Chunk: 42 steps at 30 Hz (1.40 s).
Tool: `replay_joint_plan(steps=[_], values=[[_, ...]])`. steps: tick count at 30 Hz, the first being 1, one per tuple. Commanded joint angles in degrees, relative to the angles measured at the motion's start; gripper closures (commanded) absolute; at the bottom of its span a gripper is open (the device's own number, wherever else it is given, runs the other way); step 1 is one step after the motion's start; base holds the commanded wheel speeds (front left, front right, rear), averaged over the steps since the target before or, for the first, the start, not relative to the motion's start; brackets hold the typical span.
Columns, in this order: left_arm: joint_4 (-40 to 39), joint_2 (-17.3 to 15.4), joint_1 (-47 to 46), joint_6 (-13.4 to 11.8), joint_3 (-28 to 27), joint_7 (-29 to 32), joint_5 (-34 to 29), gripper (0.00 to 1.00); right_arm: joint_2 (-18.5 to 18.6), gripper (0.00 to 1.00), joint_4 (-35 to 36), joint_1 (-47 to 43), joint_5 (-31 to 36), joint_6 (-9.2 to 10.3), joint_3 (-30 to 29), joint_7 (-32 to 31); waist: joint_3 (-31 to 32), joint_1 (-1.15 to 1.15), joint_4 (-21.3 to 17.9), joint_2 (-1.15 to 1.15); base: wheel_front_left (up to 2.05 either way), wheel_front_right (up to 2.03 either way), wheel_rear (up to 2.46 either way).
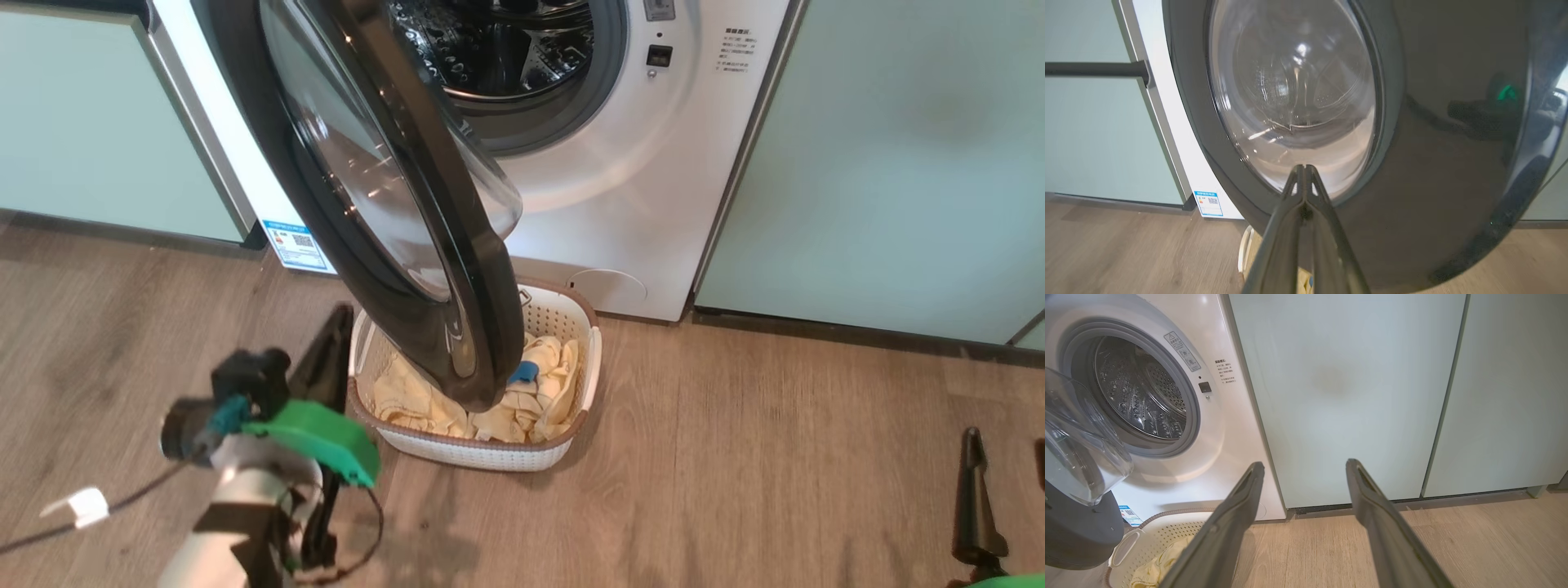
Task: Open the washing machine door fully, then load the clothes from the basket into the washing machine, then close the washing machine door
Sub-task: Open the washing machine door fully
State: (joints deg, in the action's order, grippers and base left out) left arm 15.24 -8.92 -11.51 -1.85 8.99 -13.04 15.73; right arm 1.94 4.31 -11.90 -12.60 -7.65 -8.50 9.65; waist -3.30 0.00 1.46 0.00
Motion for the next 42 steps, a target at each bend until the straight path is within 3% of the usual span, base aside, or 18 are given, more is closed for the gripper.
replay_joint_plan(steps=[1,11,18,24,29,36,42], values=[[-2.69,-2.01,-3.9,-0.62,-2.77,0.13,0.09,1.0,0.94,0.0,1.75,0.96,-0.33,0.16,1.16,0.59,0.08,0.0,-0.01,0.0,0.0,0.0,0.0],[-15.36,-6.74,-10.78,-4.73,-6.28,2.64,-2.64,1.0,0.94,0.0,1.69,0.5,-0.83,0.16,0.72,0.82,0.53,0.0,0.05,0.0,0.0,0.0,0.0],[-26.14,-7.99,-16.01,-5.23,-6.22,5.49,-3.19,1.0,0.94,0.0,1.57,0.65,-1.07,0.16,0.63,1.04,0.25,0.0,-0.11,0.0,0.0,0.0,0.0],[-34.67,-5.57,-19.2,-3.86,-0.36,8.86,-3.25,1.0,0.94,0.0,1.67,0.95,-1.12,0.16,0.5,1.06,-0.07,0.0,-0.27,0.0,0.0,0.0,0.0],[-38.63,-1.75,-19.32,-2.56,6.82,12.3,-2.1,1.0,0.94,0.0,1.65,1.54,-1.02,0.16,0.38,1.09,-0.58,0.0,-0.66,0.0,0.0,0.0,0.0],[-37.18,2.53,-16.59,-0.6,15.84,13.86,0.68,1.0,0.94,0.0,0.67,2.18,-1.18,0.16,-0.12,0.69,-1.38,0.0,-1.16,0.0,0.0,0.0,0.0],[-33.14,3.41,-12.6,-0.43,19.82,13.72,1.93,1.0,0.94,0.0,0.25,2.48,-0.94,0.16,-0.54,0.74,-1.46,0.0,-1.57,0.0,0.0,0.0,0.0]])
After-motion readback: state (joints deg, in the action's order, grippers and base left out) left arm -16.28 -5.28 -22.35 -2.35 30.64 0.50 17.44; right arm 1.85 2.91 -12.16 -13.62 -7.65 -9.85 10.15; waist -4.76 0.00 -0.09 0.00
